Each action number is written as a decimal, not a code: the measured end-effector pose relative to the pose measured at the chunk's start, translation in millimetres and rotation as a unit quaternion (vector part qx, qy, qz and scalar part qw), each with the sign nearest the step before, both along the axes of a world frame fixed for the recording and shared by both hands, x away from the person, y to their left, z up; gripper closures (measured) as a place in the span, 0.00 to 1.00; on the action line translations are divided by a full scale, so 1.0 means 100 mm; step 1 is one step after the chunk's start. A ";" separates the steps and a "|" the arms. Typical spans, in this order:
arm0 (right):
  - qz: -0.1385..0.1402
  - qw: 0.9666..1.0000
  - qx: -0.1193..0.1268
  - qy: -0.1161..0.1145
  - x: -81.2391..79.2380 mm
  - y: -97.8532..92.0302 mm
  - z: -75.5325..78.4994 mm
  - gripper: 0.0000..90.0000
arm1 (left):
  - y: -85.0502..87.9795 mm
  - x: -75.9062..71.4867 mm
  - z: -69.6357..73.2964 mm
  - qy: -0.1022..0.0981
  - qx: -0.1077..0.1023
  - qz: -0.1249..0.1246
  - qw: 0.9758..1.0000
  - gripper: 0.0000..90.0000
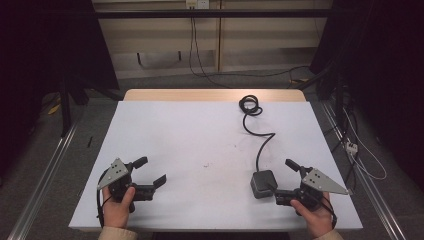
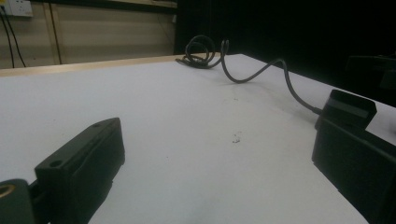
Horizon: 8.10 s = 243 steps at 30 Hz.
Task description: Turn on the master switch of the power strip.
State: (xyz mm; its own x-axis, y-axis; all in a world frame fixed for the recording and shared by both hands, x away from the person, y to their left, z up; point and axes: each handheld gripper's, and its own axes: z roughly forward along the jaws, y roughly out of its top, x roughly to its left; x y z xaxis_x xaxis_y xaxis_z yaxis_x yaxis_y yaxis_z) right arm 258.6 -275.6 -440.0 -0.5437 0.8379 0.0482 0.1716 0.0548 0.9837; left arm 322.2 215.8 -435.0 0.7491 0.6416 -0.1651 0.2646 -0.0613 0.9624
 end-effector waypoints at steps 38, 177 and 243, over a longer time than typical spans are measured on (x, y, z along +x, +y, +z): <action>0.034 0.999 -0.001 0.035 0.05 -0.01 0.05 0.50 | 0.05 0.00 0.01 -0.005 0.013 0.003 1.000 0.02; 0.131 0.987 -0.030 0.090 0.04 -0.05 0.00 1.00 | 0.01 0.00 0.00 -0.003 0.011 0.003 1.000 0.03; 0.132 0.987 -0.043 0.079 0.05 0.00 -0.01 1.00 | 0.03 -0.01 0.01 -0.008 0.010 0.003 1.000 0.03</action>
State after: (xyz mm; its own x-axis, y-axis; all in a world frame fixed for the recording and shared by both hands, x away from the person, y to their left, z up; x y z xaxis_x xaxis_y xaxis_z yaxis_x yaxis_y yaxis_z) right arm 263.3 -275.9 -441.4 -0.7353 0.6724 0.0849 0.2914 0.2006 0.9353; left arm 321.1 218.4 -434.2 0.7480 0.6489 -0.1394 0.2487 -0.0794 0.9653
